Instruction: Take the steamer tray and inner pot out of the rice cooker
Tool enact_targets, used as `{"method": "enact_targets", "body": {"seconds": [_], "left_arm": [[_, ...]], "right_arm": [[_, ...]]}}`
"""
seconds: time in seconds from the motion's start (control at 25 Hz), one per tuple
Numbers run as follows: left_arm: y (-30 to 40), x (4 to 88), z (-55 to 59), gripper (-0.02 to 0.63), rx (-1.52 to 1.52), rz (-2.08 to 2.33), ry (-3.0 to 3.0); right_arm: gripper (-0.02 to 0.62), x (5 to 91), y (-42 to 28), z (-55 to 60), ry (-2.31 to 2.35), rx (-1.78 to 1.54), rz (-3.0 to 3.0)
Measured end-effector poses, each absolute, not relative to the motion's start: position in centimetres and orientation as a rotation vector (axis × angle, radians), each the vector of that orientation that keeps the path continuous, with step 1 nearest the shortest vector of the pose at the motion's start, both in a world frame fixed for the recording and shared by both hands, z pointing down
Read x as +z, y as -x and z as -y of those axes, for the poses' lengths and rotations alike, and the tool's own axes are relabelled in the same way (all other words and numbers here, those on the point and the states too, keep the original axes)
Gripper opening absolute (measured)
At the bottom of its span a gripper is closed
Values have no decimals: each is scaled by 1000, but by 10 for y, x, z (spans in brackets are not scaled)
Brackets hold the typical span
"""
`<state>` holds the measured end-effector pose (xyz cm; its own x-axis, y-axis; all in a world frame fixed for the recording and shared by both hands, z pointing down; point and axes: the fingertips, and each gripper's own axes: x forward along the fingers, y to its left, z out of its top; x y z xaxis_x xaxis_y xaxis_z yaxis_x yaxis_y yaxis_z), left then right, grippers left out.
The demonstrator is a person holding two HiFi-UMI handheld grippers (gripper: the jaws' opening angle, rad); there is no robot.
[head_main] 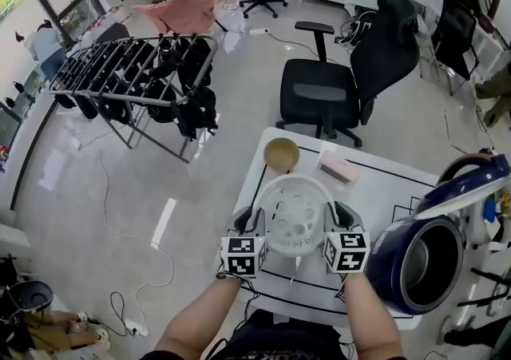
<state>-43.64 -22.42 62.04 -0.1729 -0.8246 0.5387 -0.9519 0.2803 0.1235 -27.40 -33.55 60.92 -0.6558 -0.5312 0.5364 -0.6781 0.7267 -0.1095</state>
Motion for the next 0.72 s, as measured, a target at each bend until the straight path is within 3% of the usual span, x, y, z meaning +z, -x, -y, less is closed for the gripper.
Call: {"method": "enact_targets", "body": {"seconds": [0.72], "left_arm": [[455, 696, 248, 74, 360, 1994, -1495]], "right_arm": [[60, 684, 297, 363, -835, 472, 2372]]}}
